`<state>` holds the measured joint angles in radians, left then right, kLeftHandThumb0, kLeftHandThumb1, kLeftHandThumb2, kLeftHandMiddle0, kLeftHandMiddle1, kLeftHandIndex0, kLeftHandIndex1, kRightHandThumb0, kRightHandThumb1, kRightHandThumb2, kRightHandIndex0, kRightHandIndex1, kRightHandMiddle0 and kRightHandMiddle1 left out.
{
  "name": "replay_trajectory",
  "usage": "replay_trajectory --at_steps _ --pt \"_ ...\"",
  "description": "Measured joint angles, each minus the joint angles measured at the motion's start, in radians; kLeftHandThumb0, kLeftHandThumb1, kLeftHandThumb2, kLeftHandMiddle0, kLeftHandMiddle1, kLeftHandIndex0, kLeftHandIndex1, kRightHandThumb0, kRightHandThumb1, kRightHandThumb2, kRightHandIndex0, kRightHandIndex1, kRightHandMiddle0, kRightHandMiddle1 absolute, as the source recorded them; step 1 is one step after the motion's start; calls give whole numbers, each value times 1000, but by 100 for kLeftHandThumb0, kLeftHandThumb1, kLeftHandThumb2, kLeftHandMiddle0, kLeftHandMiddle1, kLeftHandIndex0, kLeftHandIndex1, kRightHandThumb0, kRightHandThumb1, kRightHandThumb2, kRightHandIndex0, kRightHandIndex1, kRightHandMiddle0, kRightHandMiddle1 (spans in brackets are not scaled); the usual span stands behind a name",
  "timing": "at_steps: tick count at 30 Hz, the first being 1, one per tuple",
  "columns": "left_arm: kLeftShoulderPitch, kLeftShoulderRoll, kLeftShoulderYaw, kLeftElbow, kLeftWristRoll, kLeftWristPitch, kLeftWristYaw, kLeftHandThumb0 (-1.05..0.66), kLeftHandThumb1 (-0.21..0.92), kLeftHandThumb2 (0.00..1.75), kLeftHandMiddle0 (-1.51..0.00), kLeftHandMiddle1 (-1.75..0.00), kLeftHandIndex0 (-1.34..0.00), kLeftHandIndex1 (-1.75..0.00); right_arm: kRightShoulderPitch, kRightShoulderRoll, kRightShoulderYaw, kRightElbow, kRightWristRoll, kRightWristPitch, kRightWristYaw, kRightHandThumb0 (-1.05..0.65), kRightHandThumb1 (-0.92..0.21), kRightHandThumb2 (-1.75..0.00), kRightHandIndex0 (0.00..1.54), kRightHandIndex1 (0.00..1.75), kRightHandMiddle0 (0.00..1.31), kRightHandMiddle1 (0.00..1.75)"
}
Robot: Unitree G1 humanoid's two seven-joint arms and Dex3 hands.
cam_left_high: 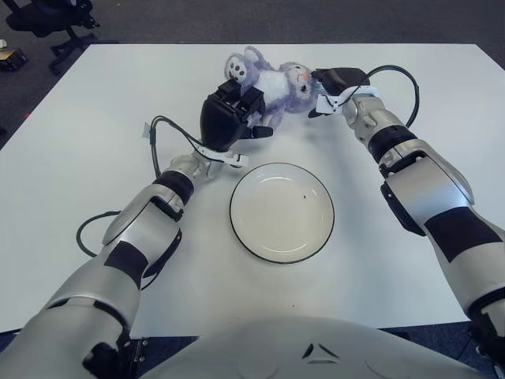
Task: Put the doll into the plate.
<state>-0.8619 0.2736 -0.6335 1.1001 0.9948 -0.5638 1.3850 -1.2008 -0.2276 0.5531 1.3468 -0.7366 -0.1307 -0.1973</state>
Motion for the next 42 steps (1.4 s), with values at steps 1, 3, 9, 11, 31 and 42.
replay_trajectory --at_steps 1,3,9,11,31,42 --pt "0 0 0 0 0 0 0 -2 91 15 -102 -175 -82 -175 0 0 0 0 0 0 0 -66 -92 -8 32 0 40 0" --pt "0 0 0 0 0 -1 0 -1 91 15 -102 -175 -82 -175 0 0 0 0 0 0 0 -66 -92 -8 32 0 40 0" --pt "-1 2 0 0 -4 -39 -7 5 70 54 -101 -175 -80 -175 0 0 0 0 0 0 3 -65 -92 -9 32 0 40 0" --pt "-1 3 0 0 -5 -50 -8 6 64 64 -101 -175 -80 -175 0 0 0 0 0 0 4 -65 -92 -9 32 0 40 0" --pt "1 54 8 -36 -23 -142 -48 8 51 84 -99 -175 -77 -175 1 -6 0 2 0 -4 7 -62 -92 -16 33 0 41 0" --pt "81 106 36 -196 -28 -178 -68 1 61 68 -96 -175 -73 -175 1 -10 0 4 0 -8 10 -60 -92 -18 33 0 40 0"
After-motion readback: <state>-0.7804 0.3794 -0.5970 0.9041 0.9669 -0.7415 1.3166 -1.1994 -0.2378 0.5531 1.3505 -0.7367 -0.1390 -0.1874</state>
